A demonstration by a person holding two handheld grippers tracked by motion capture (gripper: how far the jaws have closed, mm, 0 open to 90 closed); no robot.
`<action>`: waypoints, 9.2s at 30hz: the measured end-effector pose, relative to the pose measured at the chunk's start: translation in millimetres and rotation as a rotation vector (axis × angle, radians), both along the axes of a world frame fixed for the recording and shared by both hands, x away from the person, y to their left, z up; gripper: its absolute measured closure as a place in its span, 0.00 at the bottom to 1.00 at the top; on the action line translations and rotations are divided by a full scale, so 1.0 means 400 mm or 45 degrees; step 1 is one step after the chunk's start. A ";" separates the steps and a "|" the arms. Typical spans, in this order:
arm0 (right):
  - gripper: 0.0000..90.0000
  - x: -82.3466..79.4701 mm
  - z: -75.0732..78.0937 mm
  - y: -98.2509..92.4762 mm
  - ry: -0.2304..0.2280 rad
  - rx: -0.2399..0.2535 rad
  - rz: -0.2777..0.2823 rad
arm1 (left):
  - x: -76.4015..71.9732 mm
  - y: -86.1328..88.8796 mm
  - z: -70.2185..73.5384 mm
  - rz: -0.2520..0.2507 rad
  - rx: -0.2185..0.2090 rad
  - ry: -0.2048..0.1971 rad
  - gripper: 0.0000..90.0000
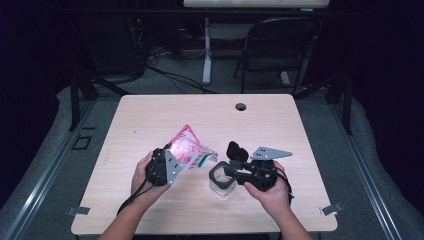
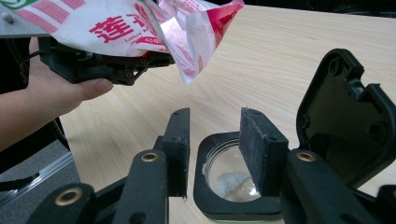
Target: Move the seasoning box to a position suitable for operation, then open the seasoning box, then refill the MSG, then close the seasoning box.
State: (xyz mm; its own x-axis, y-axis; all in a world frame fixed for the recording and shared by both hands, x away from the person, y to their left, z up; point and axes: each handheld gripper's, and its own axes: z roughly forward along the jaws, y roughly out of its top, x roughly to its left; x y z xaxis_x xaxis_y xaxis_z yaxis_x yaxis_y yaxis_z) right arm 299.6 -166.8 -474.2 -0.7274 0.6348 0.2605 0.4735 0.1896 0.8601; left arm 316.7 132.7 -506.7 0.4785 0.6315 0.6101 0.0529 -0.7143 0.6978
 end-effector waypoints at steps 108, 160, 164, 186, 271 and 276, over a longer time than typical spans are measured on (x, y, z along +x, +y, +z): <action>0.78 0.038 0.092 0.028 -0.003 -0.084 0.078 | -0.035 -0.091 -0.042 -0.112 0.303 -0.119 0.62; 1.00 0.058 0.033 0.072 0.094 -0.229 0.120 | -0.055 -0.117 -0.050 -0.140 0.476 -0.219 0.62; 1.00 0.061 0.031 0.075 0.088 -0.226 0.108 | -0.054 -0.115 -0.050 -0.132 0.482 -0.222 0.63; 1.00 0.090 0.024 0.097 0.093 -0.242 0.105 | -0.047 -0.100 -0.050 -0.100 0.558 -0.238 0.64; 1.00 0.103 0.016 0.107 0.048 -0.199 0.095 | -0.054 -0.098 -0.021 -0.071 0.827 -0.388 0.65; 1.00 0.103 0.014 0.109 0.046 -0.196 0.090 | -0.054 -0.099 -0.022 -0.073 0.832 -0.397 0.65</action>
